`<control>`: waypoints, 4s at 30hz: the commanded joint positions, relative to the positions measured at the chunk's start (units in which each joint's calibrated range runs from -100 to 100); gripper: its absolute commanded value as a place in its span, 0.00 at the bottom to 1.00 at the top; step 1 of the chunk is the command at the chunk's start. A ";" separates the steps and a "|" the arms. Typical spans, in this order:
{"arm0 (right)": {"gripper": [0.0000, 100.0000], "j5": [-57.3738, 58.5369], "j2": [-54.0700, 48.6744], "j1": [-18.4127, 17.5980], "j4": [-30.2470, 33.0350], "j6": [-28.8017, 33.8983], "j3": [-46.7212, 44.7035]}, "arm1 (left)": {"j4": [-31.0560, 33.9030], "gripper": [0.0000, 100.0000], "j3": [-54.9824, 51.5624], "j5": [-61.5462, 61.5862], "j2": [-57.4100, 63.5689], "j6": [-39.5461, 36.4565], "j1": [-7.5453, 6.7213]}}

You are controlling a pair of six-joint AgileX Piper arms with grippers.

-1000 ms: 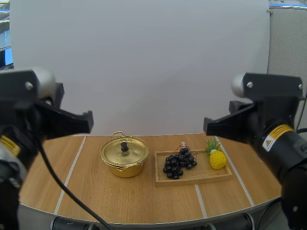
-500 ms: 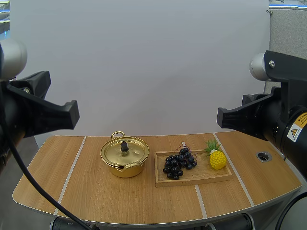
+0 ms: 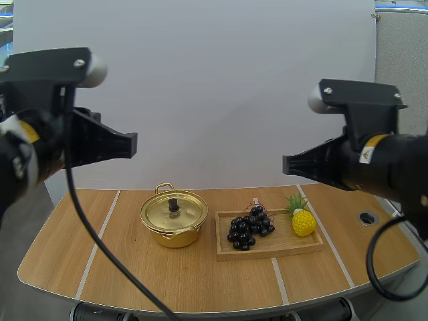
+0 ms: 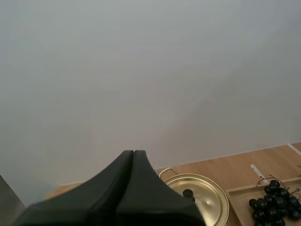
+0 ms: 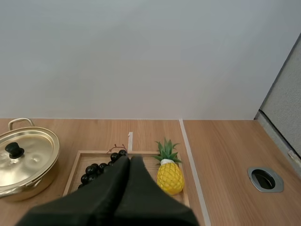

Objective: Open the pot, put the pineapple inside, and close it

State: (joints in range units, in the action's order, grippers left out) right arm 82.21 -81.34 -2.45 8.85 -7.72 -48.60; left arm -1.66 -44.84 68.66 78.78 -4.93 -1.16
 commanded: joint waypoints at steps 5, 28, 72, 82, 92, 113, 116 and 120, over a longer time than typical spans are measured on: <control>0.00 -1.27 8.90 -0.08 0.87 -0.03 0.84 | 0.21 0.00 0.09 -6.32 -10.05 2.05 0.01; 0.00 -7.66 28.84 -0.08 3.09 3.53 0.84 | -7.72 0.00 0.09 -22.18 -40.49 13.96 0.01; 1.00 -11.55 28.84 -0.08 3.91 5.15 0.72 | -7.52 1.00 9.88 -11.34 -55.90 29.13 -3.34; 1.00 -11.55 28.84 -0.08 3.91 5.15 0.72 | -7.52 1.00 17.85 -3.23 -70.24 31.02 -3.34; 1.00 -11.55 28.84 -0.08 3.91 5.15 0.72 | -7.52 1.00 21.33 5.54 -79.43 32.64 -3.79; 1.00 -11.55 28.84 -0.08 3.91 5.15 0.72 | -3.61 1.00 23.30 6.92 -83.85 33.43 -6.85; 1.00 -11.55 28.84 -0.08 3.91 5.15 0.72 | -3.61 1.00 24.86 7.69 -83.85 33.03 -6.85; 1.00 -11.55 28.84 -0.08 3.91 5.15 0.72 | -3.61 1.00 25.79 8.91 -83.85 33.03 -6.85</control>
State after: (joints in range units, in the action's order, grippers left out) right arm 71.65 -52.25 -2.45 12.43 -2.75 -48.29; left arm -5.65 -21.35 75.44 -5.15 28.26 -7.79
